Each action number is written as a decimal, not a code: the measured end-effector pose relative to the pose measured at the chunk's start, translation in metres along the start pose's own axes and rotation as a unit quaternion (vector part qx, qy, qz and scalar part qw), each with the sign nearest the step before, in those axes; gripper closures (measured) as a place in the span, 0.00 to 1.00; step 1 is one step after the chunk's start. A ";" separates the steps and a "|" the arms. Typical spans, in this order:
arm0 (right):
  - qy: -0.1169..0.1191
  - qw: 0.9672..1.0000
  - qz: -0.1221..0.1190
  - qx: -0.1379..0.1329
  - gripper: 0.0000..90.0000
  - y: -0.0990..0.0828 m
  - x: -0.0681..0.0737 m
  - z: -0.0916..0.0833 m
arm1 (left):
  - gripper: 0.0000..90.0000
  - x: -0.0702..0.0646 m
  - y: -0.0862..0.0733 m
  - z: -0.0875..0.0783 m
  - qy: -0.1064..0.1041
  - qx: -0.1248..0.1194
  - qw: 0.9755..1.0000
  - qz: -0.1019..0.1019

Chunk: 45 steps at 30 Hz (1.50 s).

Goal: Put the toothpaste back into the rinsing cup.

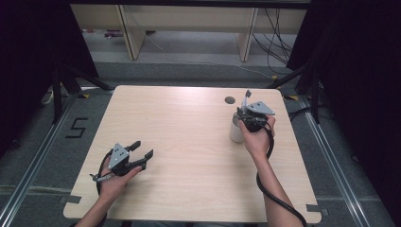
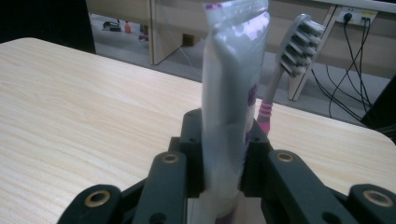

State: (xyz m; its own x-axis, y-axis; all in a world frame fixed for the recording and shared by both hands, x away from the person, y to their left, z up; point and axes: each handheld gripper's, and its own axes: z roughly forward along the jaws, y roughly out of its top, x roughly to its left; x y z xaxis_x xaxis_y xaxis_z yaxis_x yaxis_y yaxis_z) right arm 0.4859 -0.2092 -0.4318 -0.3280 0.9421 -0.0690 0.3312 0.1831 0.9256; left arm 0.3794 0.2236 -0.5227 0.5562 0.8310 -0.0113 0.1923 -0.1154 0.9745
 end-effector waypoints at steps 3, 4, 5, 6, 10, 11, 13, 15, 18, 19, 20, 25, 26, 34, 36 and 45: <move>-0.001 1.000 -0.014 -0.002 0.85 0.000 -0.002 0.000 | 0.38 0.000 0.000 0.000 0.000 0.000 1.000 0.000; -0.001 1.000 -0.006 -0.002 0.85 0.000 -0.001 0.000 | 0.38 0.000 0.000 0.000 0.000 0.000 1.000 0.000; 0.000 1.000 -0.001 -0.001 0.85 0.000 0.000 -0.001 | 0.38 0.000 0.000 0.000 0.000 0.000 1.000 0.000; -0.006 1.000 -0.014 -0.010 0.84 -0.001 -0.001 0.000 | 0.38 0.000 0.000 0.000 0.000 0.000 1.000 0.001; -0.001 1.000 0.009 0.002 0.84 -0.001 0.002 -0.002 | 0.38 0.000 0.000 0.000 0.000 0.000 1.000 0.001; -0.001 1.000 0.004 0.004 0.84 -0.001 0.001 -0.003 | 0.38 0.000 0.000 0.000 0.001 0.000 1.000 0.001; -0.006 1.000 -0.001 0.001 0.83 -0.002 0.001 -0.004 | 0.38 0.000 0.000 0.000 0.000 0.000 1.000 0.002; -0.004 1.000 -0.010 0.002 0.83 -0.002 -0.002 -0.005 | 0.38 0.000 0.000 0.000 0.000 0.001 1.000 0.003; -0.002 1.000 -0.011 0.006 0.83 -0.002 -0.003 -0.007 | 0.38 0.000 0.000 0.000 0.000 0.001 1.000 0.003; -0.002 1.000 -0.009 0.009 0.83 -0.002 -0.003 -0.008 | 0.38 0.000 0.000 0.000 0.000 0.001 1.000 0.003; -0.002 1.000 -0.010 0.012 0.82 -0.002 -0.003 -0.009 | 0.38 0.000 0.000 0.000 0.000 0.001 1.000 0.003; 0.000 1.000 0.000 0.019 0.81 -0.003 -0.004 -0.010 | 0.38 0.000 0.000 0.000 0.000 0.000 1.000 0.003; -0.002 1.000 0.002 0.021 0.80 -0.003 -0.003 -0.009 | 0.38 0.000 0.000 0.000 0.000 0.000 1.000 0.003; 0.003 1.000 -0.002 0.020 0.74 -0.001 -0.004 -0.007 | 0.38 0.000 0.000 0.000 0.000 0.001 1.000 0.002; 0.001 1.000 -0.006 0.016 0.72 -0.001 -0.005 -0.006 | 0.38 0.000 0.000 0.000 0.000 0.000 1.000 0.001; -0.004 1.000 0.013 0.016 0.54 -0.001 -0.008 -0.011 | 0.38 0.000 0.000 0.000 0.000 0.001 1.000 0.003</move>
State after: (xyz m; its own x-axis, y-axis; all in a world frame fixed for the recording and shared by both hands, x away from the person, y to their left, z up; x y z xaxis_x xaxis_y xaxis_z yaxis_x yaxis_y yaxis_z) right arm 0.4781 -0.2204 -0.4282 -0.3118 0.9489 -0.0492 0.3676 0.1682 0.9146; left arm 0.3795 0.2232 -0.5227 0.5568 0.8306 -0.0062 0.1910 -0.1207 0.9741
